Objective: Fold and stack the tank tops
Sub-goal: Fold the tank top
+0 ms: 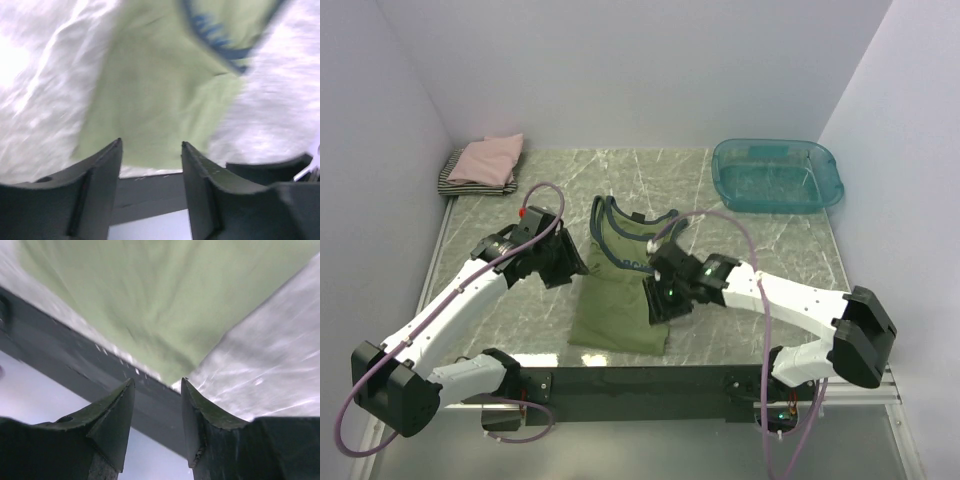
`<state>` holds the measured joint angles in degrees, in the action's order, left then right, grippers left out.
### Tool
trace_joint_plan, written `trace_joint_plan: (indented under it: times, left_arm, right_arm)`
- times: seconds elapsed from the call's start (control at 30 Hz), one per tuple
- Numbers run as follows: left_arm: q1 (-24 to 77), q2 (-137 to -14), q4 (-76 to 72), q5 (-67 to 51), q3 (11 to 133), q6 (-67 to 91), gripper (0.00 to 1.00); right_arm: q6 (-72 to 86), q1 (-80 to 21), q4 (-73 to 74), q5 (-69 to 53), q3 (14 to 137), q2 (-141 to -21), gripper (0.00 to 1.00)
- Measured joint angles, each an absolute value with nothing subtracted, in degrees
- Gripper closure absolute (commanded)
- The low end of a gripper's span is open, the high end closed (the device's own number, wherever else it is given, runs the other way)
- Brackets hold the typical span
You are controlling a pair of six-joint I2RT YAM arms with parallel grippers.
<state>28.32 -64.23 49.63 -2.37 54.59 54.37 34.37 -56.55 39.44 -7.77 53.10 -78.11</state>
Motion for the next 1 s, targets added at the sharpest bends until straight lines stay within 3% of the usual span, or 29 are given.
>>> trace_joint_plan:
  times: [0.23,0.47,0.73,0.97,1.0]
  left_arm:
    - [28.3,-63.6,43.3,-6.9,53.7,52.6,0.48]
    - [28.2,-64.2,40.9,-7.2,53.3,51.7,0.47]
    - [27.8,-64.1,38.6,-8.0,52.6,51.7,0.47]
    - [27.8,-64.2,35.5,-11.1,49.7,51.2,0.47]
    - [27.8,-64.4,34.9,-11.9,49.0,51.1,0.48]
  right_arm:
    - [27.6,-46.1,38.5,-5.2,64.0,-80.7,0.53]
    - [21.4,-45.4,33.5,-5.9,75.1,-96.6,0.53]
    - [18.5,-45.5,33.1,-5.4,75.9,-104.9,0.57]
    - [18.1,-45.5,33.0,-3.6,77.1,-108.3,1.00]
    - [18.1,-45.5,32.9,-3.2,77.6,-108.9,1.00]
